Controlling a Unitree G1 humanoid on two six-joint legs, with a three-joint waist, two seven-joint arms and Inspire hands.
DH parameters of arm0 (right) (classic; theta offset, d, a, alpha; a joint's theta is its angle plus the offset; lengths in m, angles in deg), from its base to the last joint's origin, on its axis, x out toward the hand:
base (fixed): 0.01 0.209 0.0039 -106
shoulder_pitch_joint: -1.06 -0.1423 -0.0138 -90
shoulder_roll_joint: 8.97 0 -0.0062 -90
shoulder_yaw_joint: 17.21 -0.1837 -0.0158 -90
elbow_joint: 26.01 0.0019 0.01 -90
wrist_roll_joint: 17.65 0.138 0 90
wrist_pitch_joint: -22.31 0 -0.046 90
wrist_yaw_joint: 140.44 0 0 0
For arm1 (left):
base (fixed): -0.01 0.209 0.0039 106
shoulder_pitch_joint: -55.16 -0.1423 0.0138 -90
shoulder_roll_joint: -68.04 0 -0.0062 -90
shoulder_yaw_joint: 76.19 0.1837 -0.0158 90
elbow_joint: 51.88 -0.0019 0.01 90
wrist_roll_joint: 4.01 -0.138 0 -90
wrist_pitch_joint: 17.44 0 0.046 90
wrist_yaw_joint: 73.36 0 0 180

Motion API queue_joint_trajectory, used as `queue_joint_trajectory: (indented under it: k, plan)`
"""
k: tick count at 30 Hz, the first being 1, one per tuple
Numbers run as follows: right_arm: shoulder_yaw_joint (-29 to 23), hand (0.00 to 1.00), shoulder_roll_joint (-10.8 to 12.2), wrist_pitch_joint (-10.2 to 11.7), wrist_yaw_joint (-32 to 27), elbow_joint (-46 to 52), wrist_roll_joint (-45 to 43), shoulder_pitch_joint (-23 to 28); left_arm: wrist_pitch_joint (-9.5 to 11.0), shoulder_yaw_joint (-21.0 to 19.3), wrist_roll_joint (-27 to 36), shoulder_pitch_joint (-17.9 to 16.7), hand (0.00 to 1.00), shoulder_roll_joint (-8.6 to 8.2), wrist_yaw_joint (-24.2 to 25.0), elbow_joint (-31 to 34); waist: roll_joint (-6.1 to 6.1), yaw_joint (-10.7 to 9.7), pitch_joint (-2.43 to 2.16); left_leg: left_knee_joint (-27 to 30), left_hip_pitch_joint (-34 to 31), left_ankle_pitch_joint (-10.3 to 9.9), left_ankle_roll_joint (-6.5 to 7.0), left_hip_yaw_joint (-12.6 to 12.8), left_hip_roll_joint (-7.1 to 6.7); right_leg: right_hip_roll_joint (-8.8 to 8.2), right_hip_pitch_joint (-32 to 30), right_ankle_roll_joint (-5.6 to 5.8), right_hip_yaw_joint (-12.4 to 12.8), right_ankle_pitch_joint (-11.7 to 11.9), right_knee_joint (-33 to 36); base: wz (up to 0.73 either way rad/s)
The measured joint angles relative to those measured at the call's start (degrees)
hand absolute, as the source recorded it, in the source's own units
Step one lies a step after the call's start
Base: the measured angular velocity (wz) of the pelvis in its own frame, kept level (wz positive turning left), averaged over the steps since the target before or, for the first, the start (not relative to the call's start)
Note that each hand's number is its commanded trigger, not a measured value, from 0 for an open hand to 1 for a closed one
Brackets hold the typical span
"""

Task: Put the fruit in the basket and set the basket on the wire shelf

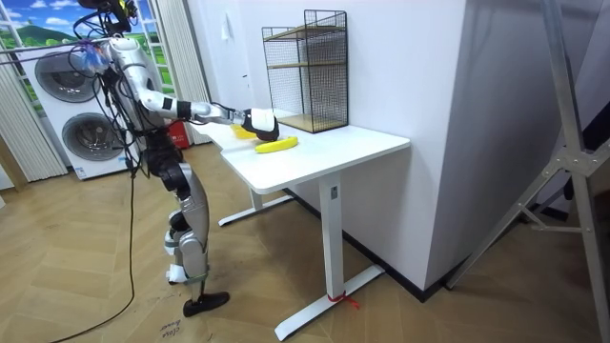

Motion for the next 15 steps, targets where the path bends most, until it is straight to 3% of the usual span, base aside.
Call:
queue_joint_trajectory:
  k: [11, 15]
  plan:
    - [0.0, 1.00, 0.0, 0.4, -0.7, -0.1, 0.1, 0.0, -0.6, -0.1, 0.0, 0.1, 0.00, 0.00, 0.0, 0.6, 0.45, -0.1, -0.16, -0.1, 0.0, 0.0, -0.02, -0.1, 0.01, 0.07, 0.0, -0.01, 0.0, 0.0, 0.0, 0.00]
    - [-0.3, 1.00, 0.1, 0.2, -1.8, 0.9, 2.4, 0.6, -0.6, -0.1, 0.0, -0.1, 0.00, -0.19, 0.0, 0.5, 1.32, -0.2, -0.14, -0.2, 0.6, 0.0, -0.02, 0.0, 0.00, 0.07, 0.6, -0.01, 0.2, 0.0, -0.1, 0.00]
